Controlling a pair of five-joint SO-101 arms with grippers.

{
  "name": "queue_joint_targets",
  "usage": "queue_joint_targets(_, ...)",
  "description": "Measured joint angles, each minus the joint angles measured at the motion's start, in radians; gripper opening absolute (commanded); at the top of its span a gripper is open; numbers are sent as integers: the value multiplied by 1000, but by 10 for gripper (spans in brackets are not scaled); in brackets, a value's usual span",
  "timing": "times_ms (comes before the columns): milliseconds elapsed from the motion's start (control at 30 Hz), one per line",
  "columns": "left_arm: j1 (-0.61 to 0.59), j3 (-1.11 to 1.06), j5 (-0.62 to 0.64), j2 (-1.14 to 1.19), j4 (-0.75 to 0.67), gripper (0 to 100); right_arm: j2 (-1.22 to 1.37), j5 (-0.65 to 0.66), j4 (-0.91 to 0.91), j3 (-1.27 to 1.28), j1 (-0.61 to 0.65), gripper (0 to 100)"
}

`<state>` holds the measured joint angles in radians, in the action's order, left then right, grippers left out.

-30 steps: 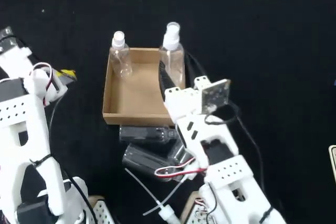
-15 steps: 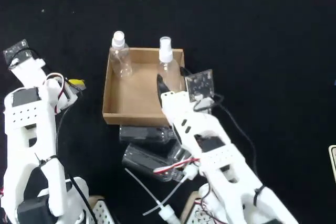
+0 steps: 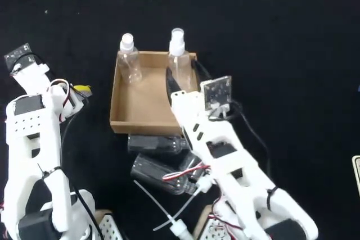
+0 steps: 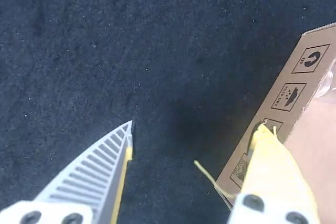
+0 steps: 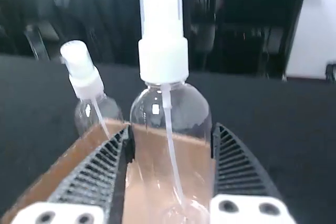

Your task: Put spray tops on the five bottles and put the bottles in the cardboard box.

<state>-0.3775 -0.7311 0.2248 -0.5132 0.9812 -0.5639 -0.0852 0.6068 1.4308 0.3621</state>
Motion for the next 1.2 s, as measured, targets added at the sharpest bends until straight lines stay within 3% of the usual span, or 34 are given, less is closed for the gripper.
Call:
queue_joint_targets(500,0,0,0,0,0,335,324,0,69,-112,0,141)
queue_joint_targets(967,0,0,0,0,0,335,861,0,767,-215,0,141)
queue_joint_targets(1200,0,0,0,0,0,335,979,0,913,-241,0,141)
